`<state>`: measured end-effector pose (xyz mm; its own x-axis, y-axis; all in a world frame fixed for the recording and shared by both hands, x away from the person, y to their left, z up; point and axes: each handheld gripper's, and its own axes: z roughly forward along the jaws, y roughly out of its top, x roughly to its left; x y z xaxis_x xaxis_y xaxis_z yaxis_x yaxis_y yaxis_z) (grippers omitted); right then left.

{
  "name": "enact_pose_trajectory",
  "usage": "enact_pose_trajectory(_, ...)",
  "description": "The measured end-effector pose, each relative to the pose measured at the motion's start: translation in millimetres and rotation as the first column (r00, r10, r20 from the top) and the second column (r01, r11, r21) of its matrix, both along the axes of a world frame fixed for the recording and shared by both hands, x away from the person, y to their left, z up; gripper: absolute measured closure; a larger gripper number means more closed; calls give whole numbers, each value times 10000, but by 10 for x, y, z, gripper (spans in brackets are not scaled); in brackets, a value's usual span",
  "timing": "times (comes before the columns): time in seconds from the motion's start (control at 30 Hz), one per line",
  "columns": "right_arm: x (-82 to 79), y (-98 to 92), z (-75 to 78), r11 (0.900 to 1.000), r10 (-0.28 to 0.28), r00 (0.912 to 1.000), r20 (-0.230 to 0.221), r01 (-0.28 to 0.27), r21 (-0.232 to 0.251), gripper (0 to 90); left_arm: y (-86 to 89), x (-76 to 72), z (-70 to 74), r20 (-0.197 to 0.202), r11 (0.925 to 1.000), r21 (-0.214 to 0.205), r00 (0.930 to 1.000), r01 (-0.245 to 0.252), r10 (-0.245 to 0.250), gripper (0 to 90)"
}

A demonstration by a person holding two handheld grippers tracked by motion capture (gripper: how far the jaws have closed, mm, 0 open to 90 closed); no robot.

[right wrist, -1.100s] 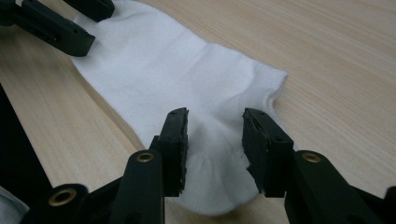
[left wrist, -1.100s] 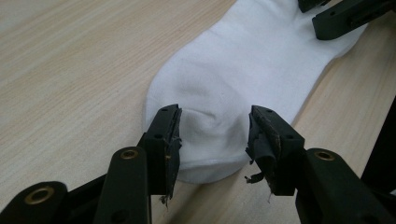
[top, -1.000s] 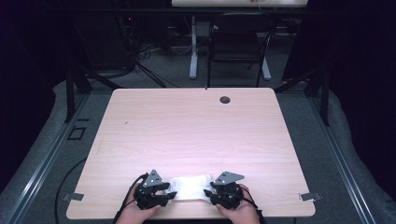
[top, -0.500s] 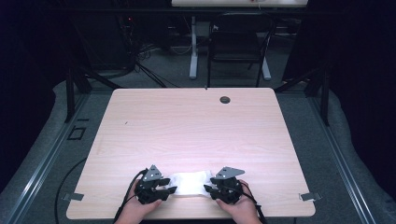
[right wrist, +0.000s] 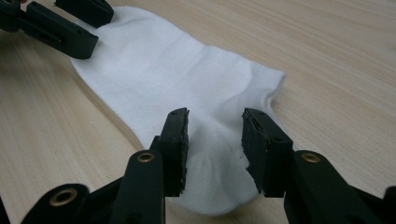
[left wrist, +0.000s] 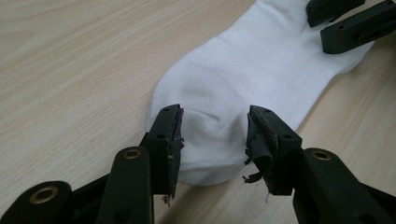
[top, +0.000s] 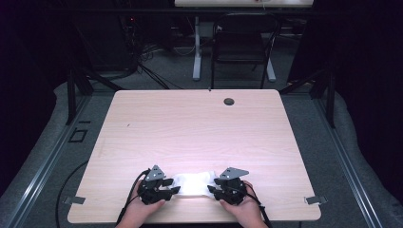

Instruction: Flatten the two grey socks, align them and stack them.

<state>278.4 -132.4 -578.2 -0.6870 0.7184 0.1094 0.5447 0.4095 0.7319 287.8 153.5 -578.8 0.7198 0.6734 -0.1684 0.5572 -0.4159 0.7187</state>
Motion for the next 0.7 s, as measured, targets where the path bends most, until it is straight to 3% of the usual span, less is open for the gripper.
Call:
enact_pose_trajectory(0.5,30,-22,4,9999,28,10000,87,-29,97,605,14,22,3,-147,9999,-154,9999,-79,76,545)
enact_pose_trajectory(0.7,15,-56,67,9990,-155,9993,337,142,414,597,44,18,40,-93,9995,-224,9997,-225,223,495)
